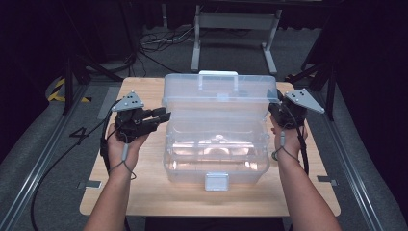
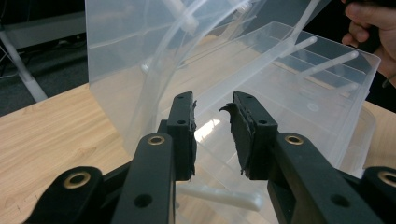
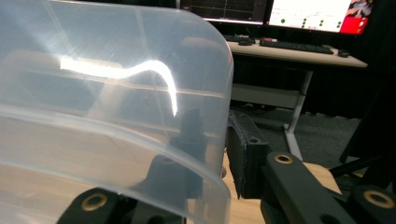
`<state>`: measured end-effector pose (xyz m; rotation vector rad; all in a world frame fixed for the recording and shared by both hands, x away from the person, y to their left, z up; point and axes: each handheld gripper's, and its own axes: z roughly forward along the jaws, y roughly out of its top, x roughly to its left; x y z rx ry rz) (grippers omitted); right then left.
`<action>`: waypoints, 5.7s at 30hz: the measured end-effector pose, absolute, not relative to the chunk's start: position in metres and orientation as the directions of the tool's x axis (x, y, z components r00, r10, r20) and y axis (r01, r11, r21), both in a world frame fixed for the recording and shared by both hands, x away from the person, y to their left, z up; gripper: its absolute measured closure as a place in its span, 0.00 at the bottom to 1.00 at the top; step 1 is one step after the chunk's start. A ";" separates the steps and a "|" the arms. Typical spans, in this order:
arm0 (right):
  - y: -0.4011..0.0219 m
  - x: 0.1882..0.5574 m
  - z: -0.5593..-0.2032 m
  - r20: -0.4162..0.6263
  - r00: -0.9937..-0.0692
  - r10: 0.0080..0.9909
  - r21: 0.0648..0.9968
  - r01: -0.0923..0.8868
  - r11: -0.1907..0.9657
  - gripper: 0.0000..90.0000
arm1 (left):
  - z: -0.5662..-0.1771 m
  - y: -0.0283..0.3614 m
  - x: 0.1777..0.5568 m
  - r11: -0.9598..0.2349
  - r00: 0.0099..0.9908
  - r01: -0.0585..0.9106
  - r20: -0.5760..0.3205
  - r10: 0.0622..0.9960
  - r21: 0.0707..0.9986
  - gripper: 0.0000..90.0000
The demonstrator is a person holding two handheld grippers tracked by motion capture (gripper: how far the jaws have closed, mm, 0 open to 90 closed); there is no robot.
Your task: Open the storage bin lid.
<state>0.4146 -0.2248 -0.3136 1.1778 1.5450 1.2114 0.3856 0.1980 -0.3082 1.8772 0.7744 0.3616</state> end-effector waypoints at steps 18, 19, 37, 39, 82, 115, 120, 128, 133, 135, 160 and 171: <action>-0.226 0.431 -0.305 -0.070 -0.218 0.974 0.976 0.187 0.112 0.90 | -0.304 0.197 0.366 -0.335 0.812 0.349 -0.104 0.574 0.875 0.75; -0.226 0.431 -0.305 -0.075 -0.218 0.973 0.975 0.189 0.118 0.89 | -0.303 0.196 0.364 -0.339 0.821 0.346 -0.108 0.560 0.875 0.74; -0.229 0.441 -0.301 -0.072 -0.246 0.967 0.969 0.214 0.126 0.89 | -0.321 0.192 0.334 -0.380 0.881 0.308 -0.111 0.460 0.872 0.73; -0.229 0.442 -0.301 -0.066 -0.245 0.967 0.969 0.216 0.121 0.89 | -0.325 0.191 0.333 -0.398 0.890 0.309 -0.116 0.441 0.864 0.73; -0.232 0.456 -0.298 -0.065 -0.279 0.958 0.963 0.236 0.134 0.87 | -0.406 0.143 0.342 -0.665 0.932 0.344 -0.155 0.327 0.663 0.78; -0.229 0.475 -0.296 -0.074 -0.261 0.962 0.961 0.241 0.139 0.88 | -0.417 0.145 0.341 -0.628 0.945 0.301 -0.139 0.295 0.717 0.84; -0.228 0.481 -0.297 -0.083 -0.255 0.963 0.958 0.245 0.147 0.88 | -0.417 0.146 0.341 -0.622 0.946 0.301 -0.143 0.292 0.723 0.84; -0.228 0.495 -0.296 -0.073 -0.251 0.965 0.949 0.280 0.144 0.89 | -0.418 0.146 0.341 -0.616 0.946 0.302 -0.147 0.290 0.727 0.84; -0.227 0.501 -0.297 -0.068 -0.253 0.965 0.948 0.286 0.142 0.89 | -0.418 0.147 0.341 -0.619 0.947 0.295 -0.139 0.289 0.728 0.84; -0.228 0.503 -0.298 -0.065 -0.251 0.966 0.948 0.287 0.139 0.90 | -0.418 0.147 0.341 -0.618 0.947 0.295 -0.139 0.288 0.728 0.84; -0.226 0.535 -0.302 -0.057 -0.258 0.964 0.923 0.355 0.149 0.91 | -0.419 0.147 0.339 -0.596 0.942 0.306 -0.144 0.304 0.742 0.82; -0.226 0.547 -0.307 -0.051 -0.258 0.965 0.919 0.367 0.147 0.91 | -0.419 0.146 0.338 -0.592 0.933 0.332 -0.164 0.321 0.734 0.81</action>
